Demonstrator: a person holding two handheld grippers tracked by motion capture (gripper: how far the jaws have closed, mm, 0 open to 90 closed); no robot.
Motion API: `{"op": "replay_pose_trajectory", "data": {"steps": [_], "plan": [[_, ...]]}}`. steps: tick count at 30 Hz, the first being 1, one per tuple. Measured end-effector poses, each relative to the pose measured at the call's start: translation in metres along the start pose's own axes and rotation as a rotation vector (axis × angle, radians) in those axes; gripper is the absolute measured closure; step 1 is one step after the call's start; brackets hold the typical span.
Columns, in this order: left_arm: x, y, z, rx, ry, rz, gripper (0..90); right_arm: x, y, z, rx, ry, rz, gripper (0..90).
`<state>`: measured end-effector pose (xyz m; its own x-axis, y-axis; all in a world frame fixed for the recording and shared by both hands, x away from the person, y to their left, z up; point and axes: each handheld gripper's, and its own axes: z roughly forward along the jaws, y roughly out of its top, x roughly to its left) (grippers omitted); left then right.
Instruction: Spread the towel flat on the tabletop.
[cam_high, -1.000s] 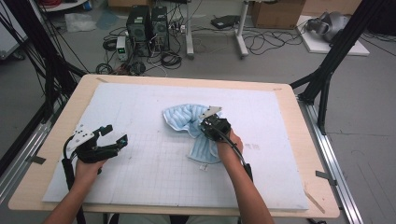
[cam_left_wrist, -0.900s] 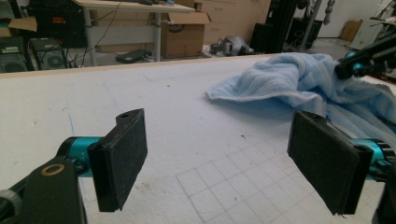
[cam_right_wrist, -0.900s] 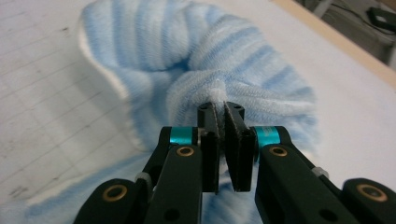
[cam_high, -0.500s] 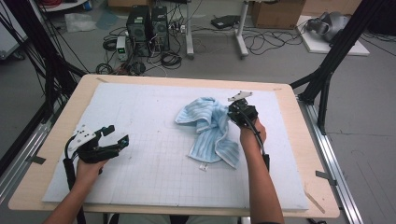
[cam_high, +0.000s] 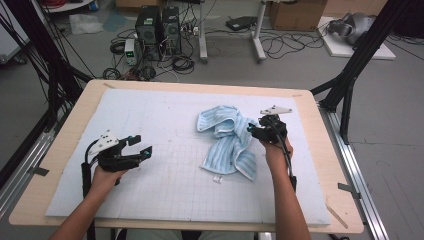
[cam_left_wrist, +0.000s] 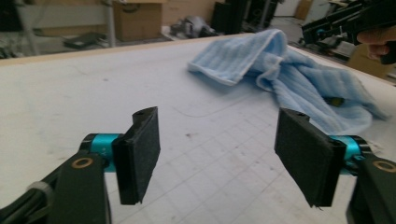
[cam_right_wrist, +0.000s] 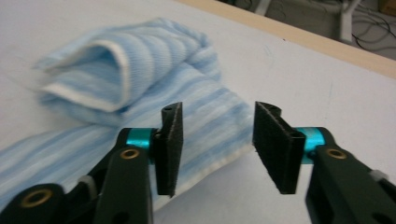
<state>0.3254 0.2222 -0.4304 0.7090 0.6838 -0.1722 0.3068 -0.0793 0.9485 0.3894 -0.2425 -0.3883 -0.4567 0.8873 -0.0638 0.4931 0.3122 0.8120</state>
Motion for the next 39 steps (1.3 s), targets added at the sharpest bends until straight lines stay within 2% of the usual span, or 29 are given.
{"op": "replay_pose_trajectory", "data": {"steps": [3,6,8,11,14,16,17,21,23,26,27,28,29,30,31,34,37,39], "plan": [[-0.005,0.005,0.02,0.027,-0.037,-0.013,35.4,0.008,-0.016,-0.017,-0.038,0.019,-0.008,43.8],[-0.013,0.013,0.046,0.059,-0.056,-0.011,34.4,0.01,-0.021,-0.02,-0.028,0.032,-0.012,41.4],[-0.02,0.018,0.064,0.081,-0.071,-0.003,34.3,0.011,-0.026,-0.023,-0.039,0.028,-0.021,41.6],[-0.032,0.023,0.092,0.129,-0.11,0.017,36.0,0.01,-0.035,-0.021,-0.025,0.035,-0.013,41.5],[-0.041,0.022,0.116,0.197,-0.138,0.016,38.3,0.007,-0.036,-0.02,-0.023,0.033,0.0,40.7],[-0.047,0.019,0.128,0.212,-0.148,0.021,43.0,0.006,-0.036,-0.021,-0.028,0.031,0.011,40.1],[-0.05,0.018,0.135,0.244,-0.158,0.023,45.0,0.005,-0.037,-0.022,-0.028,0.032,0.014,39.8],[-0.065,0.012,0.158,0.334,-0.185,0.046,44.4,0.005,-0.037,-0.022,-0.028,0.031,0.022,39.0],[-0.073,0.012,0.166,0.386,-0.178,0.096,40.3,0.005,-0.037,-0.021,-0.025,0.033,0.019,38.9],[-0.081,0.012,0.169,0.412,-0.149,0.169,38.5,0.005,-0.037,-0.021,-0.029,0.032,0.015,38.4],[-0.082,0.012,0.169,0.417,-0.132,0.208,43.2,0.006,-0.037,-0.021,-0.025,0.036,0.021,38.3],[-0.081,0.012,0.168,0.417,-0.128,0.215,48.9,0.006,-0.037,-0.02,-0.025,0.034,0.014,38.2],[-0.079,0.013,0.166,0.418,-0.143,0.209,56.0,0.006,-0.037,-0.02,-0.022,0.036,0.013,37.9],[-0.077,0.014,0.164,0.427,-0.168,0.212,73.4,0.007,-0.037,-0.019,-0.021,0.038,0.016,37.8],[-0.075,0.014,0.163,0.428,-0.168,0.197,84.2,0.008,-0.038,-0.02,-0.019,0.038,0.017,37.8],[-0.066,0.014,0.152,0.428,-0.141,0.178,86.7,0.008,-0.039,-0.02,-0.017,0.038,0.014,37.8],[-0.05,0.01,0.135,0.417,-0.124,0.135,87.0,0.007,-0.041,-0.02,-0.02,0.04,0.021,37.8],[-0.042,0.009,0.121,0.399,-0.111,0.126,87.1,0.008,-0.041,-0.02,-0.019,0.041,0.026,37.9]]}}
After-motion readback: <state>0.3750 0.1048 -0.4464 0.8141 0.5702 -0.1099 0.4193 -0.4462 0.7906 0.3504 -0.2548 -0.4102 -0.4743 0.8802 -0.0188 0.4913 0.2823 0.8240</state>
